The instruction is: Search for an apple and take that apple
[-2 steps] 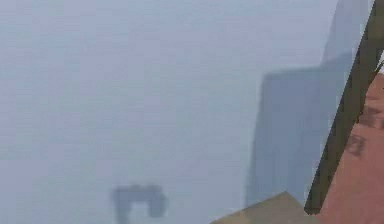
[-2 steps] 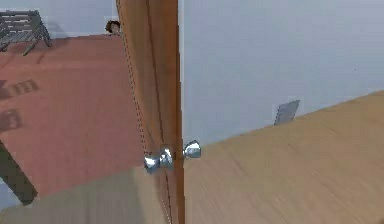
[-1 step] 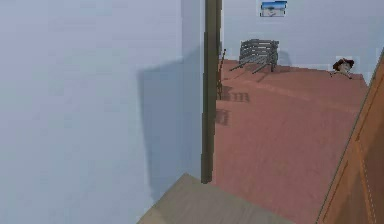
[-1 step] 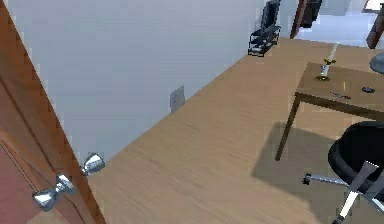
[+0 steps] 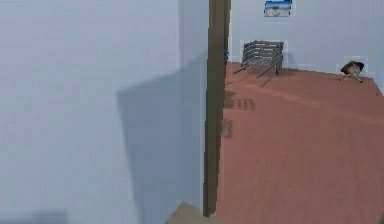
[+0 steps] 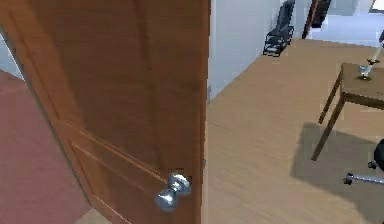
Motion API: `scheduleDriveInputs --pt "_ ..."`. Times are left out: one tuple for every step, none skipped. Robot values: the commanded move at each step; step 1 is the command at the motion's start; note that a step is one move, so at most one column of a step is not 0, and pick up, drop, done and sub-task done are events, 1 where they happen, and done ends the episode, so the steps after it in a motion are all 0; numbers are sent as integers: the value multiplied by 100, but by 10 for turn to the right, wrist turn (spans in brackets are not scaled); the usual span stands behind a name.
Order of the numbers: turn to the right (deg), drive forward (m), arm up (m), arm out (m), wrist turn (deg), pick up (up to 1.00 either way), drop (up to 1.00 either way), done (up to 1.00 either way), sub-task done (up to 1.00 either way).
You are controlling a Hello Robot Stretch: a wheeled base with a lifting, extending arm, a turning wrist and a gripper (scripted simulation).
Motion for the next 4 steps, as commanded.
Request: scheduleDriveInputs --pt "180 0 0 0 0 0 0 0 0" --pt "30 0 0 0 0 0 0 0 0" --pt "0 100 0 0 0 0 0 0 0" --pt "0 25 0 0 0 0 0 0 0"
